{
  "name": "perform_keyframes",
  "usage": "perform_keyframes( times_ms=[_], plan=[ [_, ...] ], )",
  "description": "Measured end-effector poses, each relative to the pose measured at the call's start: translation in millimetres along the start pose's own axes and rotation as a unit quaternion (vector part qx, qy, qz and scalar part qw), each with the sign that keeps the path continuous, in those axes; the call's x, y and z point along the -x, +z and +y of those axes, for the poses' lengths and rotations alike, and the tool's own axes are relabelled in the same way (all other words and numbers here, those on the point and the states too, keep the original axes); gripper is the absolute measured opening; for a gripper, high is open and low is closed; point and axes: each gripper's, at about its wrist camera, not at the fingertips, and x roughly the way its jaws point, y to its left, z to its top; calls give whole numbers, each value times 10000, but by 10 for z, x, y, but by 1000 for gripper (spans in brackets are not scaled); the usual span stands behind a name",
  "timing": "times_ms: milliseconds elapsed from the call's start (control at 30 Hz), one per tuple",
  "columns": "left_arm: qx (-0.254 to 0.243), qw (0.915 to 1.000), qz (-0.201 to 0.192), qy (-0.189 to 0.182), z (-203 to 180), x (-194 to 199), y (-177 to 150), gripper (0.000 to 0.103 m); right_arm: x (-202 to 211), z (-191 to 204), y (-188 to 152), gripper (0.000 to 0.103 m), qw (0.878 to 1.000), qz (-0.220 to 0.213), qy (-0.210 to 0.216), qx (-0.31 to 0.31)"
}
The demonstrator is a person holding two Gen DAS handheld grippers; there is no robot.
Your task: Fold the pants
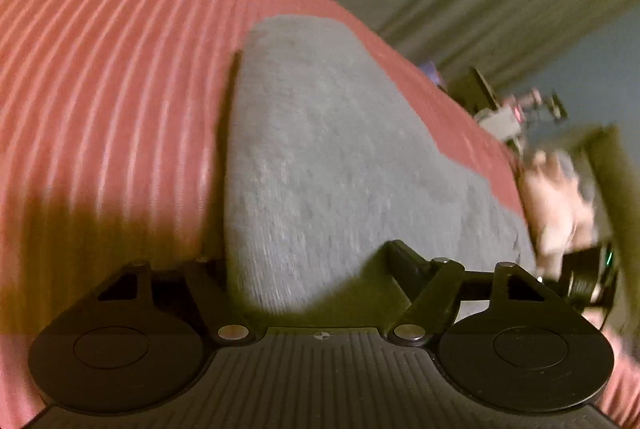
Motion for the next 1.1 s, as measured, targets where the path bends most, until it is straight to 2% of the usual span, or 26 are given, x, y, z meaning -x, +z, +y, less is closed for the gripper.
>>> perform_keyframes(
  times_ms=[67,100,233,300,333,367,433,533,567,733,767,867,933,1033,1100],
  plan=[
    [132,9999,47,-54,-70,-113,51,101,-60,-26,32,99,9996,53,170,-205],
    [98,9999,86,1,-137,-175,72,103,-108,-21,51,99,9994,68,215,-280],
    [-564,9957,277,679,-441,-423,102,103,-215,24,76,99,9998,51,79,-186],
    [-507,9953,275,783,-494,-433,109,101,-201,69,30,97,9999,-68,-50,-65],
    [-574,9945,229,849,-536,-418,99,91,-182,121,-2,89,9996,-117,-239,90],
    [-811,9919,182,963,-608,-397,65,76,-181,197,-32,79,9983,-142,-449,333],
    [-1375,9860,107,936,-819,-356,-56,52,-142,283,-79,72,9968,-187,-537,561],
    [-2026,9690,-104,1412,-1167,-387,-205,43,-75,383,-106,66,9976,-318,-371,485],
    [-2048,9674,-167,1480,-1235,-394,-218,41,-59,446,-115,66,9975,-380,-320,493],
    [-1754,9766,-501,1142,-1438,-338,-76,34,42,818,-68,63,9949,-649,17,767],
    [-1564,9782,-641,1202,-1474,-300,-20,32,35,897,-38,62,9940,-669,63,863],
    [-1647,9772,-885,1010,-1569,-147,142,22,-10,1054,79,61,9930,-749,129,902],
    [-1643,9776,-925,933,-1636,-153,274,22,-31,1117,194,61,9930,-814,170,840],
    [-1846,9698,-1187,1064,-1709,-120,395,22,-31,1213,373,61,9907,-1050,121,860],
    [-1688,9717,-1320,994,-1734,-93,539,22,-10,1253,490,61,9891,-1212,144,829]
  ],
)
